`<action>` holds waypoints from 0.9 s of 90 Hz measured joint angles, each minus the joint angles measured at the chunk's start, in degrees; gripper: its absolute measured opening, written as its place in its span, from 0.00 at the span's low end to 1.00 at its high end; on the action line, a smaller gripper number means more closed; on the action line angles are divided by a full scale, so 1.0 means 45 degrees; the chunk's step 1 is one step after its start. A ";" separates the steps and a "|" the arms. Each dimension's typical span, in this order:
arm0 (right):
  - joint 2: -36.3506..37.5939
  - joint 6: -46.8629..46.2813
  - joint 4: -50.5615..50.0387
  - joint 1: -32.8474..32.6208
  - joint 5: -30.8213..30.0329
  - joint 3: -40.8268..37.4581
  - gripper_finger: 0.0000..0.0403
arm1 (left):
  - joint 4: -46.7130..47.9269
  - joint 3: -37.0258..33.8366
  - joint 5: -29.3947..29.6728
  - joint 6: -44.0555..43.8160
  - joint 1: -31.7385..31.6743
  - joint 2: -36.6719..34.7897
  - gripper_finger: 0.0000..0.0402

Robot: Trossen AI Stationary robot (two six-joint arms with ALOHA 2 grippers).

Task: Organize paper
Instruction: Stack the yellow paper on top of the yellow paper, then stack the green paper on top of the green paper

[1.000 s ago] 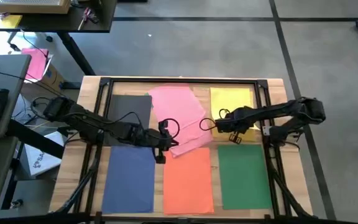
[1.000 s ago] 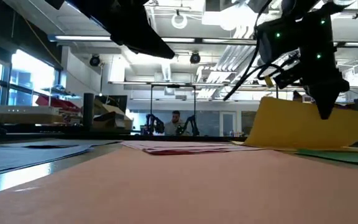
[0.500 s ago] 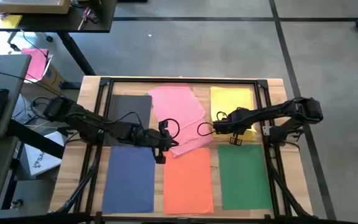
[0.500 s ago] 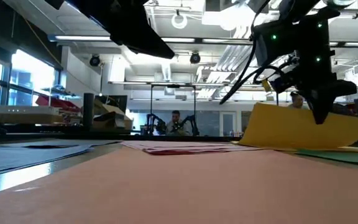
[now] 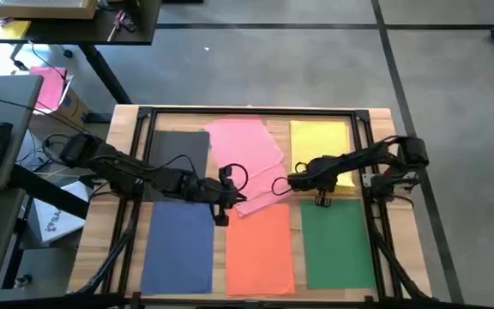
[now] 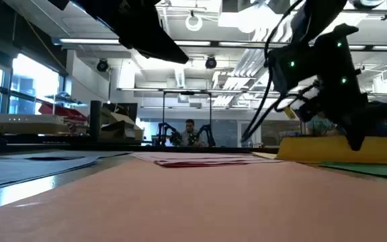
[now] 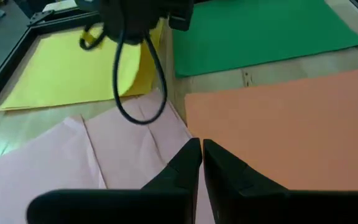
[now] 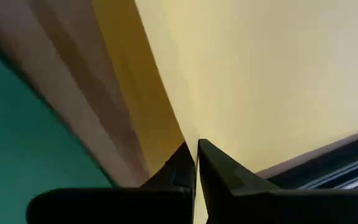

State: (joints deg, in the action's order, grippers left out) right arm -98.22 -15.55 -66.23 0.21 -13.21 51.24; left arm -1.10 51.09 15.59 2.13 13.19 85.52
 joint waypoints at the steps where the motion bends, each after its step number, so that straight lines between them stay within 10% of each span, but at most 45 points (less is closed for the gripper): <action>1: -0.0061 0.0000 0.0010 0.0000 0.0000 0.0000 0.00 | 0.0002 0.0000 0.0000 0.0000 0.0000 0.0000 0.02; 81: 0.1504 0.0670 0.0329 0.0000 0.1093 0.0002 0.54 | 0.0008 0.0000 0.0013 -0.0928 -0.0008 0.0000 0.02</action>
State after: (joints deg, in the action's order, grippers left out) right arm -91.45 -12.54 -64.75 0.21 -8.29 51.25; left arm -1.07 51.09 15.65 -2.04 13.15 85.52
